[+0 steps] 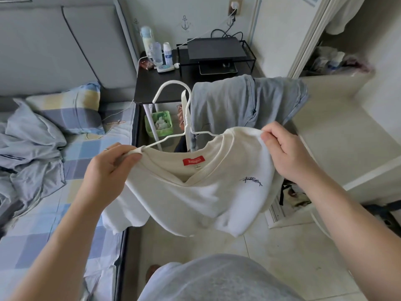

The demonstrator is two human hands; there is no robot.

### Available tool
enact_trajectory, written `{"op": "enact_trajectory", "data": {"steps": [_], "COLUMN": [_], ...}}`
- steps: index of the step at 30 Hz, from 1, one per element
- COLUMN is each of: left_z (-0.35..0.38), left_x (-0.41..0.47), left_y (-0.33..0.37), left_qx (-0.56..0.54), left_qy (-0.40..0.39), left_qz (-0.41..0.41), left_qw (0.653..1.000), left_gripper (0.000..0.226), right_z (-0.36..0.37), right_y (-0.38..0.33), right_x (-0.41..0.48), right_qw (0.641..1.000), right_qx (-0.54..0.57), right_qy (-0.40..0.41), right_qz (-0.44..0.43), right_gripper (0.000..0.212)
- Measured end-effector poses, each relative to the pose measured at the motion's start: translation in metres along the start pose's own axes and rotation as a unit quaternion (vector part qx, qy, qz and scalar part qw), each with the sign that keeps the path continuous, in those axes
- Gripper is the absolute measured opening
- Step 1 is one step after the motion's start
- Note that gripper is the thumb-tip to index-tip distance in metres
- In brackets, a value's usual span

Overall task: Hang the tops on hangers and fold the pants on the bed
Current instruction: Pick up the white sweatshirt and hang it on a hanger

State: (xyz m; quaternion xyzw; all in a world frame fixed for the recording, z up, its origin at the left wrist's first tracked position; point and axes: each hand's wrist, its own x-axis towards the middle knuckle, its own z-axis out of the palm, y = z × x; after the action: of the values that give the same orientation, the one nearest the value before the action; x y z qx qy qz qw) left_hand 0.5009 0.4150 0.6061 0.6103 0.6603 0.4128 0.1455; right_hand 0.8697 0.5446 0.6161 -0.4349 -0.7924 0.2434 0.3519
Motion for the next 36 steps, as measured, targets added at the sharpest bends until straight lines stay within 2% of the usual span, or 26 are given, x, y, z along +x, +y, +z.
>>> {"op": "enact_trajectory", "data": {"steps": [6, 9, 11, 13, 20, 26, 29, 30, 32, 36], "left_z": [0.006, 0.009, 0.010, 0.011, 0.013, 0.021, 0.017, 0.015, 0.012, 0.011], "left_x": [0.005, 0.008, 0.009, 0.007, 0.007, 0.005, 0.007, 0.007, 0.006, 0.007], "left_y": [-0.004, -0.009, -0.013, -0.018, -0.014, -0.007, -0.011, -0.012, -0.013, -0.007], "left_qx": [-0.030, -0.060, -0.081, -0.089, -0.096, -0.144, -0.148, -0.155, -0.161, -0.142], "left_qy": [0.047, 0.064, 0.060, 0.057, 0.063, 0.067, 0.078, 0.082, 0.084, 0.071], "left_qz": [-0.062, -0.090, -0.101, -0.107, -0.101, -0.082, -0.097, -0.103, -0.108, -0.104], "left_qw": [0.997, 0.992, 0.990, 0.989, 0.988, 0.984, 0.981, 0.979, 0.977, 0.982], "left_gripper": [0.021, 0.006, 0.009, 0.015, 0.019, 0.016, 0.020, 0.021, 0.021, 0.017], "right_z": [0.007, 0.008, 0.004, 0.000, -0.009, -0.003, -0.001, -0.001, 0.001, 0.011], "right_y": [-0.004, -0.004, 0.000, 0.005, -0.002, -0.007, -0.005, -0.005, -0.006, -0.010], "right_x": [-0.003, 0.000, 0.003, 0.004, 0.002, 0.004, -0.001, -0.002, -0.003, -0.005], "right_qw": [0.997, 0.998, 0.992, 0.986, 0.980, 0.993, 0.994, 0.994, 0.998, 0.980], "right_qx": [0.038, 0.066, 0.112, 0.151, 0.200, 0.111, 0.099, 0.097, 0.033, -0.087], "right_qy": [-0.065, -0.009, 0.049, 0.065, 0.004, -0.028, -0.040, -0.046, -0.021, 0.087], "right_qz": [0.012, 0.019, 0.013, 0.012, 0.016, 0.008, 0.006, 0.000, -0.053, -0.154], "right_gripper": [0.017, 0.006, 0.012, 0.015, 0.028, 0.031, 0.014, 0.015, 0.025, 0.015]}}
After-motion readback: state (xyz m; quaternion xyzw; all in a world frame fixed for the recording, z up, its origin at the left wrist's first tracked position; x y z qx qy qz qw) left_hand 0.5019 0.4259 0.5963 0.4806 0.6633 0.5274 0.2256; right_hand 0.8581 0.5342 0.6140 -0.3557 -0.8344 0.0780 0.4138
